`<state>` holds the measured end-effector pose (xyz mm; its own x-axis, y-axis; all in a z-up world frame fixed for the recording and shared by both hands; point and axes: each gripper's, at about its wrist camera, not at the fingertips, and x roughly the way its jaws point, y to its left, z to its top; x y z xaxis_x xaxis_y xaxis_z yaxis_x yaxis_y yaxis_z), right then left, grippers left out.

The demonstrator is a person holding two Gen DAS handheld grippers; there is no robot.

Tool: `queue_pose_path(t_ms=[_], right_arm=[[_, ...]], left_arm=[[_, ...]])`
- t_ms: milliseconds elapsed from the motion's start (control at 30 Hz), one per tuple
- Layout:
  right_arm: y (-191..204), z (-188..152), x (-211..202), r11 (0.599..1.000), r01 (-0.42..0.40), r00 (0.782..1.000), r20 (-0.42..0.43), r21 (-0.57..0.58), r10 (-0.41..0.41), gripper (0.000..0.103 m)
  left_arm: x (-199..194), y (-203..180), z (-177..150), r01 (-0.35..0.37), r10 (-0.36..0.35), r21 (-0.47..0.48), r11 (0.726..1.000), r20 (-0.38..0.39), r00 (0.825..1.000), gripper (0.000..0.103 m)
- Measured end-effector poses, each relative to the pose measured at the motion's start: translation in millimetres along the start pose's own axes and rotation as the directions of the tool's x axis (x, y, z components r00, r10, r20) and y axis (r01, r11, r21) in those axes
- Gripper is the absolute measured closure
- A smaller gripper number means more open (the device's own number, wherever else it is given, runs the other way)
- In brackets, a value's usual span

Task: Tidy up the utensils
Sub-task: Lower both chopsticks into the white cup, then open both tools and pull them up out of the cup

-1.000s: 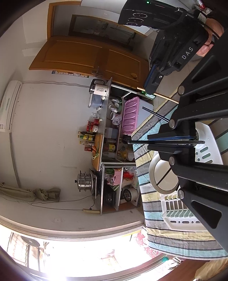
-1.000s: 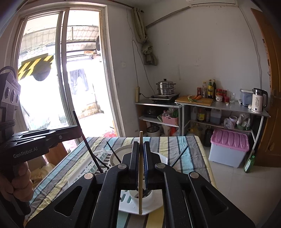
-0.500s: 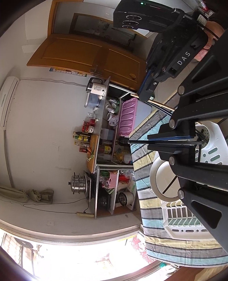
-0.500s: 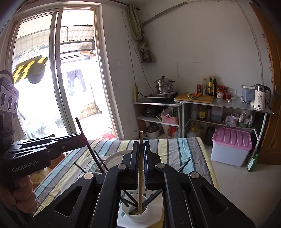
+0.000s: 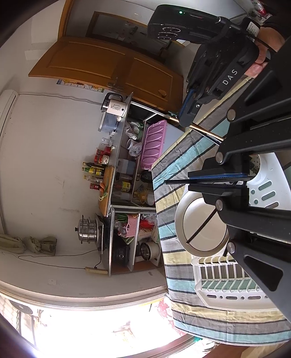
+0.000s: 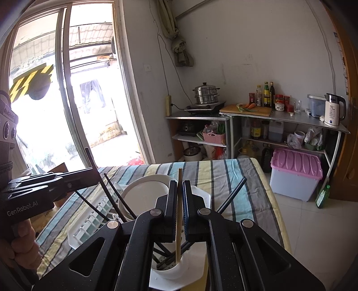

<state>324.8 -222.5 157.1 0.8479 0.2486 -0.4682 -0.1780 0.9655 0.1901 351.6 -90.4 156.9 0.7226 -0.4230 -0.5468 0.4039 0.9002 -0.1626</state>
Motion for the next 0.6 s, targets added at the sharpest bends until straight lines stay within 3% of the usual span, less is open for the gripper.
queue_pose_path(t_ms=[600], right_arm=[[-14.6, -9.6, 8.6, 0.999, 0.03, 0.998, -0.055, 0.029, -0.028, 0.097]], left_arm=[[-0.2, 18.2, -15.8, -0.044, 0.044, -0.035, 0.998, -0.007, 0.999, 0.099]])
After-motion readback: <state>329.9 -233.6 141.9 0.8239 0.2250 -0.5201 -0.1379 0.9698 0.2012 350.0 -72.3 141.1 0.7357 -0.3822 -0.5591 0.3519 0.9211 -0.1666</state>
